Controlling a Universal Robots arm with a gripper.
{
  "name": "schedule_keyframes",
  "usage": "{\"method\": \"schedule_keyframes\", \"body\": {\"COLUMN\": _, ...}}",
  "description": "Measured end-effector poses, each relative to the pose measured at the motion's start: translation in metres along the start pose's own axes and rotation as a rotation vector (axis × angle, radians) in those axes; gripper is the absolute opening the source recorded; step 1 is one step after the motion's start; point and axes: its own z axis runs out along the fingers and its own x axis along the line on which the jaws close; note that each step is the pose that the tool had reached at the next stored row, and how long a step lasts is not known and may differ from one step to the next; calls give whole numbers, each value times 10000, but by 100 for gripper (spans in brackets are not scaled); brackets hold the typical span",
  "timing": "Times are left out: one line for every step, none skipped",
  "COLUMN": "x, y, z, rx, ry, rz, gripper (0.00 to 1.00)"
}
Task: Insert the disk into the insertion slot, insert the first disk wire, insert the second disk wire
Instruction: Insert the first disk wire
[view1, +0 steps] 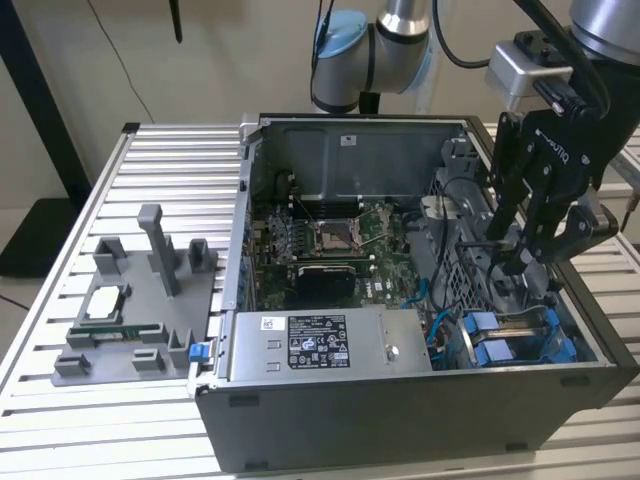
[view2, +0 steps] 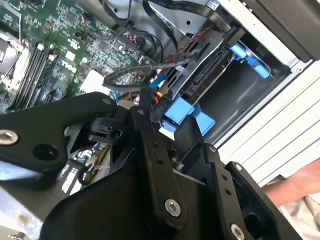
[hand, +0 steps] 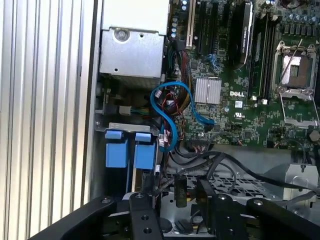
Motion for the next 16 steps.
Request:
{"method": "schedule_keyframes", "body": {"x": 0, "y": 0, "z": 0, "rx": 0, "ry": 1, "rz": 0, "gripper": 100}}
{"method": "schedule_keyframes", "body": {"x": 0, "y": 0, "z": 1, "rx": 0, "ry": 1, "rz": -1, "gripper": 0}}
{"method": "schedule_keyframes", "body": {"x": 0, "y": 0, "z": 1, "rx": 0, "ry": -1, "rz": 0, "gripper": 0}}
{"method": "schedule_keyframes", "body": {"x": 0, "y": 0, "z": 2, "rx": 1, "ry": -13, "rz": -1, "gripper": 0}}
{"method": "schedule_keyframes", "body": {"x": 0, "y": 0, "z": 3, "rx": 3, "ry": -36, "rz": -1, "gripper": 0}}
{"method": "schedule_keyframes", "body": {"x": 0, "y": 0, "z": 4, "rx": 4, "ry": -57, "rz": -2, "gripper": 0}}
{"method": "schedule_keyframes", "body": {"x": 0, "y": 0, "z": 4, "rx": 6, "ry": -78, "rz": -2, "gripper": 0}}
{"method": "schedule_keyframes", "body": {"x": 0, "y": 0, "z": 5, "rx": 7, "ry": -90, "rz": -3, "gripper": 0}}
{"method": "schedule_keyframes", "body": {"x": -1, "y": -1, "z": 5, "rx": 7, "ry": -95, "rz": -3, "gripper": 0}}
{"method": "schedule_keyframes", "body": {"x": 0, "y": -1, "z": 5, "rx": 7, "ry": -100, "rz": -3, "gripper": 0}}
{"method": "schedule_keyframes", "body": {"x": 0, "y": -1, "z": 6, "rx": 7, "ry": -106, "rz": -3, "gripper": 0}}
{"method": "schedule_keyframes", "body": {"x": 0, "y": -1, "z": 6, "rx": 7, "ry": -105, "rz": -4, "gripper": 0}}
{"method": "schedule_keyframes", "body": {"x": 0, "y": 0, "z": 8, "rx": 7, "ry": -105, "rz": -3, "gripper": 0}}
{"method": "schedule_keyframes", "body": {"x": 0, "y": -1, "z": 11, "rx": 7, "ry": -105, "rz": -3, "gripper": 0}}
{"method": "schedule_keyframes", "body": {"x": 0, "y": -1, "z": 14, "rx": 7, "ry": -106, "rz": -4, "gripper": 0}}
{"method": "schedule_keyframes", "body": {"x": 1, "y": -1, "z": 14, "rx": 7, "ry": -105, "rz": -4, "gripper": 0}}
